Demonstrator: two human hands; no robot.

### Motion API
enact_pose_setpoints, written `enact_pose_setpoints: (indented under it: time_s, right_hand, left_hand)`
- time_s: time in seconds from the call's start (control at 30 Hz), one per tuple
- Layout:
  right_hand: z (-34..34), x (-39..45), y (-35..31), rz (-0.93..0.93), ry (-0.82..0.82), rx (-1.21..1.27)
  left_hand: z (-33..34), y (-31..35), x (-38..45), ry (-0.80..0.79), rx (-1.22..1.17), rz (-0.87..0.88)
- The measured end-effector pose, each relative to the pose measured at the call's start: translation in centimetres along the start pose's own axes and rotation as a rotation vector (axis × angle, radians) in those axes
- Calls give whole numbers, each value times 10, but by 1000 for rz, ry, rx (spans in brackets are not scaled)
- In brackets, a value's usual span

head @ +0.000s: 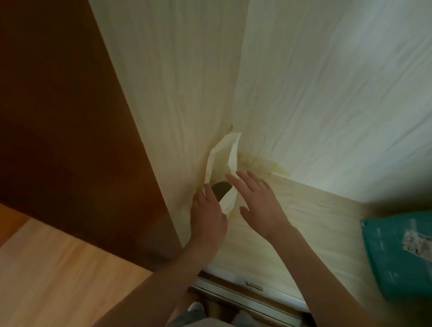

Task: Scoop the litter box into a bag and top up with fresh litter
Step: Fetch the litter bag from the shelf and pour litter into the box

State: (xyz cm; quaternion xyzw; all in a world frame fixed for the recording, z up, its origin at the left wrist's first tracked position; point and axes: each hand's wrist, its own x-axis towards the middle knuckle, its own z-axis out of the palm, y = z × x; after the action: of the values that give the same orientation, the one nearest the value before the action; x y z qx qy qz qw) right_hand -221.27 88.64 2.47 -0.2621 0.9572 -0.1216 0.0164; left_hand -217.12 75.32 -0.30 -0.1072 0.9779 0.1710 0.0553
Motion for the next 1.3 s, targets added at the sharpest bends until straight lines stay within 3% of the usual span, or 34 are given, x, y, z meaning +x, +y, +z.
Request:
enact_pose_setpoints:
  time_s: [0.17, 0.37, 0.53, 0.67, 0.83, 1.0, 1.2, 1.3]
  right_hand:
    - [2, -2, 18, -88, -4, 19]
    - [5, 4, 33, -306, -93, -194]
    - [14, 12, 38, -519, -319, -438]
    - [16, 12, 57, -613, -345, -467]
    - [24, -5, 92, -497, -403, -447]
    - [27, -44, 112, -324, -540, -172]
    - [15, -71, 111, -250, -539, 68]
    - [17, -72, 107, -247, -453, 99]
  left_hand:
    - [10, 2, 19, 23, -73, -148]
    - [15, 9, 2, 10, -58, -3]
    - [25, 6, -27, -107, 8, -7]
    - [28, 4, -48, -176, 17, -23]
    - [28, 9, -61, -164, -64, -33]
    - [34, 14, -61, -163, -202, -51]
    - [34, 7, -66, -286, -238, -54]
    - [33, 0, -67, -321, -209, -72]
